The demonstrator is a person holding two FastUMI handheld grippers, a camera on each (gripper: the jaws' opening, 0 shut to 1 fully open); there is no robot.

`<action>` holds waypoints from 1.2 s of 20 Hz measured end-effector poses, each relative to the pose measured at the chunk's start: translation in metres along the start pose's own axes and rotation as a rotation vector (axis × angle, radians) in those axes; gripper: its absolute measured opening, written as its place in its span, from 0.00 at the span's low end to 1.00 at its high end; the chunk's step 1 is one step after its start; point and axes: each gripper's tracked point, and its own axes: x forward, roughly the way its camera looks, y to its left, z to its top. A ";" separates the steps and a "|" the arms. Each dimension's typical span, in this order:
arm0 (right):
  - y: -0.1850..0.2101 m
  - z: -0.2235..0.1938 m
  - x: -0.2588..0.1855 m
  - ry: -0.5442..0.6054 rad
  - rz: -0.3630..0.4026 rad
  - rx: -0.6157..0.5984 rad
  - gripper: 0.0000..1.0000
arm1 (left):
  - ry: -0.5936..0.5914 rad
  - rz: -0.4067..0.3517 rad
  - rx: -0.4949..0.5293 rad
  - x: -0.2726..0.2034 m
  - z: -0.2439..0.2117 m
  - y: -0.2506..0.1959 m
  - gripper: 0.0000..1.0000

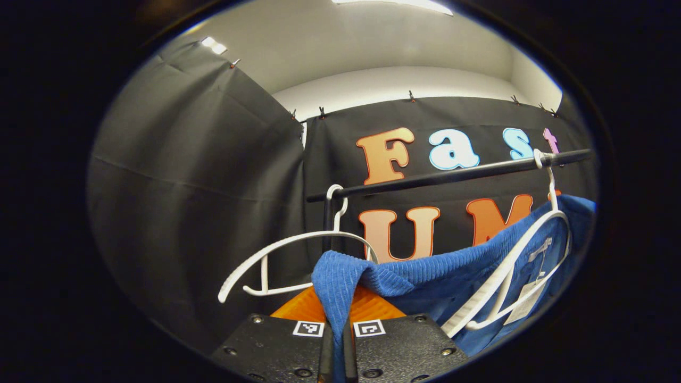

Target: Grasp the clothes on the hanger with both hands and then place them into the laundry hamper below.

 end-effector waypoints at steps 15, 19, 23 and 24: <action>-0.036 0.002 0.047 -0.102 -0.113 -0.048 0.08 | 0.157 -0.108 -0.057 -0.081 -0.113 -0.075 0.07; -0.066 -0.006 0.059 -0.100 -0.208 -0.109 0.08 | 0.172 -0.155 -0.073 -0.094 -0.118 -0.106 0.09; -0.094 -0.038 0.082 -0.030 -0.300 -0.127 0.08 | 0.184 -0.184 -0.076 -0.100 -0.121 -0.125 0.07; -0.100 -0.049 0.083 -0.006 -0.313 -0.111 0.08 | 0.185 -0.189 -0.076 -0.099 -0.121 -0.128 0.07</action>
